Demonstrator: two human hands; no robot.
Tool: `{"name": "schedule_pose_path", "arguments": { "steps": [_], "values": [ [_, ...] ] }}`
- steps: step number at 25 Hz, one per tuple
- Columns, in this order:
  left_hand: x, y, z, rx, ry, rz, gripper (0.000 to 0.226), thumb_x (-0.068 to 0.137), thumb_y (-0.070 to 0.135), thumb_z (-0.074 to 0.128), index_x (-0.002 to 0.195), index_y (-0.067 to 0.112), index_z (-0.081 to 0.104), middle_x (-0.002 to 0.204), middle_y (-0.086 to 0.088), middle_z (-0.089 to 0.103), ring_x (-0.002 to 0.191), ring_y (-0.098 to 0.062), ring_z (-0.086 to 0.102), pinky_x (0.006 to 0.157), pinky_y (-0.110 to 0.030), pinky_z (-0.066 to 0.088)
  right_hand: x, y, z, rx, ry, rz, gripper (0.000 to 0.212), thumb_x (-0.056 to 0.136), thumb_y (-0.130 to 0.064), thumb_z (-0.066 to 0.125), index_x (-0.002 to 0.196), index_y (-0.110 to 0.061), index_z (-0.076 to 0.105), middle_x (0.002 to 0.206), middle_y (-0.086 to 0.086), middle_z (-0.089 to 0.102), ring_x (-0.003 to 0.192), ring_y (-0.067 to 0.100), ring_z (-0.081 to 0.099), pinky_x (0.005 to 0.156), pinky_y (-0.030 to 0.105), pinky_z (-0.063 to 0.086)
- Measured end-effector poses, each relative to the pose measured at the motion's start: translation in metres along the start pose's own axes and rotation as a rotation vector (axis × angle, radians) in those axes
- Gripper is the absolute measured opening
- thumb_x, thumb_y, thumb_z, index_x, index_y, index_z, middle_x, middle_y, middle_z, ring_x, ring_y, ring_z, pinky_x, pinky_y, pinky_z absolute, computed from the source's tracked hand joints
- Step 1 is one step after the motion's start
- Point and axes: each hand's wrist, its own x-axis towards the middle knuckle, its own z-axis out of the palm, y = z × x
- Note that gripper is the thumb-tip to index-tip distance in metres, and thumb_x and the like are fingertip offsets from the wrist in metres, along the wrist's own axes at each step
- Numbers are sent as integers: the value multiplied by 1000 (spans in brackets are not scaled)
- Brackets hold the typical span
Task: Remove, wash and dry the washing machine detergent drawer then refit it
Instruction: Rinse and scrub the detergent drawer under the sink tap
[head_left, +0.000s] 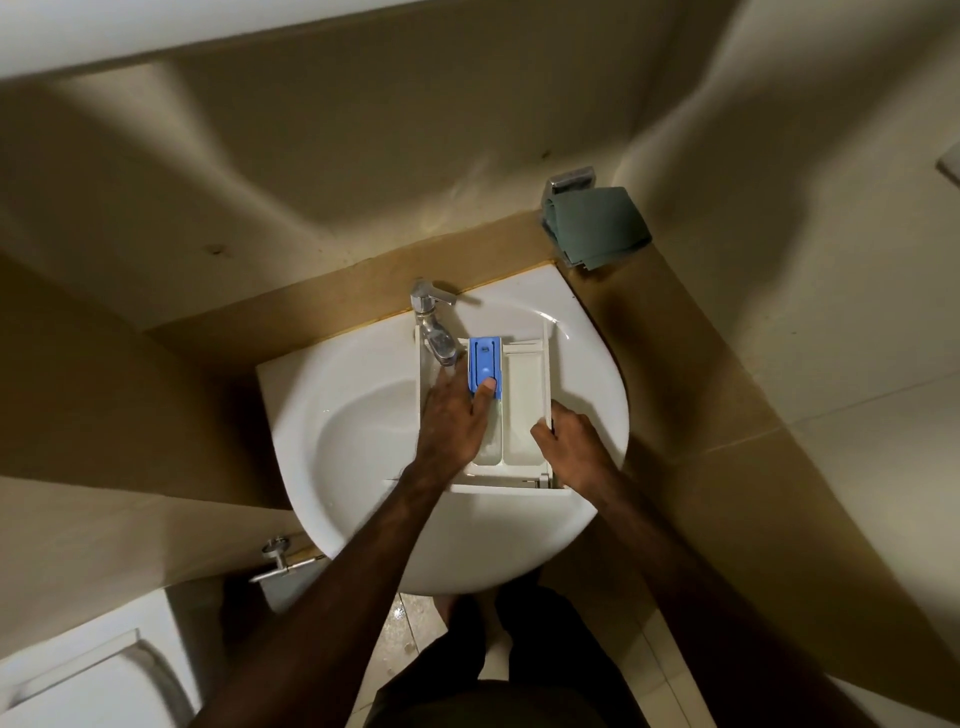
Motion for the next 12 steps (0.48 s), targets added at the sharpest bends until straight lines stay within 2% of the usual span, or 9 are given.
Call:
{"name": "schedule_pose_path", "arguments": {
  "steps": [2, 4, 6, 9, 10, 12],
  "values": [
    [-6, 4, -4, -24, -31, -46, 60, 107, 58, 37, 156, 23, 43, 145, -1, 60, 130, -20, 59, 111, -49, 51, 1, -1, 2, 6, 4, 11, 20, 102, -20, 52, 114, -10, 64, 94, 3, 71, 74, 20, 64, 69, 33, 51],
    [-20, 9, -6, 33, -52, -59, 56, 109, 46, 41, 159, 21, 38, 147, -4, 60, 130, -26, 61, 109, -44, 51, 3, 0, 5, 30, -4, 17, 25, 101, -21, 52, 117, -7, 65, 102, 8, 75, 82, 25, 69, 75, 42, 60],
    [-40, 17, -9, 245, -127, -108, 57, 112, 40, 38, 162, 17, 29, 145, -10, 62, 124, -34, 64, 102, -44, 52, 2, 0, 7, 50, -9, 10, 29, 100, -24, 52, 119, -7, 65, 109, 10, 75, 89, 26, 72, 81, 47, 62],
    [-69, 29, -12, 574, -218, -196, 57, 113, 39, 29, 162, 10, 25, 135, -18, 67, 119, -38, 66, 100, -44, 49, 3, 1, 11, 33, 5, 7, 33, 97, -29, 50, 116, -6, 63, 104, 12, 75, 88, 28, 72, 79, 52, 62],
    [-72, 31, -13, 584, -207, -196, 55, 113, 38, 28, 161, 10, 27, 135, -18, 67, 119, -37, 66, 101, -44, 49, 3, 1, 12, 23, 7, 5, 32, 97, -28, 50, 115, -5, 63, 102, 13, 75, 86, 29, 72, 79, 51, 62],
    [-66, 28, -13, 407, -158, -158, 55, 112, 35, 34, 161, 12, 27, 146, -15, 60, 127, -35, 62, 107, -44, 47, 4, 0, 11, 6, 14, 13, 32, 97, -27, 50, 114, -4, 64, 100, 14, 75, 86, 31, 71, 78, 50, 61]
  ]
}}
